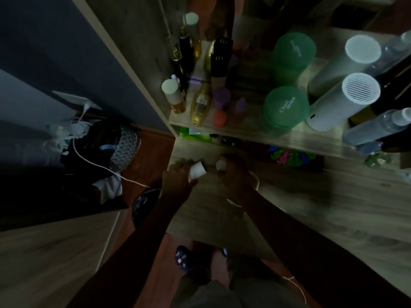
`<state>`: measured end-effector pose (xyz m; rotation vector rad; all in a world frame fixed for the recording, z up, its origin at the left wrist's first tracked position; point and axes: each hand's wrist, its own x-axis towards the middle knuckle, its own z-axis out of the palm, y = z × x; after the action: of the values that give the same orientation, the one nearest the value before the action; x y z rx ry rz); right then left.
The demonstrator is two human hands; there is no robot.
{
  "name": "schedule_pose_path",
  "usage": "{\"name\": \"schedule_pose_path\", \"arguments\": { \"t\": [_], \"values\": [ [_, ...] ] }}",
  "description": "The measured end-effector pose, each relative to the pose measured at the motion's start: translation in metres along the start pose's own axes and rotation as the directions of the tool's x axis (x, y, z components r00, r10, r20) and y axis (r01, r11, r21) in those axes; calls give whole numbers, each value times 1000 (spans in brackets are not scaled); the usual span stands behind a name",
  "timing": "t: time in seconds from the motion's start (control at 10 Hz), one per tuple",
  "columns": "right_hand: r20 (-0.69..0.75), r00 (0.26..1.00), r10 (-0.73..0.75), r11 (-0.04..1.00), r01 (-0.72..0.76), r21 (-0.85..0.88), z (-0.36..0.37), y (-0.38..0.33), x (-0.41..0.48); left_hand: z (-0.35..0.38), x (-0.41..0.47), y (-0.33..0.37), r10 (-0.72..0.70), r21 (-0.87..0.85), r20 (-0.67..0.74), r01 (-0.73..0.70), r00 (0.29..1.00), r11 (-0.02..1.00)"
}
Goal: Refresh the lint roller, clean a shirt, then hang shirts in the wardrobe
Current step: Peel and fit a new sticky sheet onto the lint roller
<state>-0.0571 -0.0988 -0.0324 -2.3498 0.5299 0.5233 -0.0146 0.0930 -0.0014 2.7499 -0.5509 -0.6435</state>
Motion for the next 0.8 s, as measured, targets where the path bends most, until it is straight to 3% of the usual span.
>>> {"name": "schedule_pose_path", "arguments": {
  "t": [0.1,0.3,0.5,0.6,0.7,0.8],
  "values": [
    [16,1000,-21,997,20,75,-3,-3,2,3,-18,-3,16,-69,-79,-22,997,997],
    [-168,968,-186,889,238,391,-40,-31,-25,-20,-43,3,-38,-244,-141,3,989,970],
    [-59,925,-375,835,365,412,-77,-54,-63,-49,-70,13,-2,-290,-246,-71,969,954],
    [-141,871,-471,803,489,341,-82,-63,-77,-60,-81,17,31,-282,-285,-115,958,952],
    [-100,878,-467,801,468,373,-88,-69,-86,-68,-90,20,46,-279,-315,-139,948,950],
    [-153,869,-470,774,489,403,-87,-73,-90,-75,-98,21,49,-290,-341,-155,939,944]
  ]
}}
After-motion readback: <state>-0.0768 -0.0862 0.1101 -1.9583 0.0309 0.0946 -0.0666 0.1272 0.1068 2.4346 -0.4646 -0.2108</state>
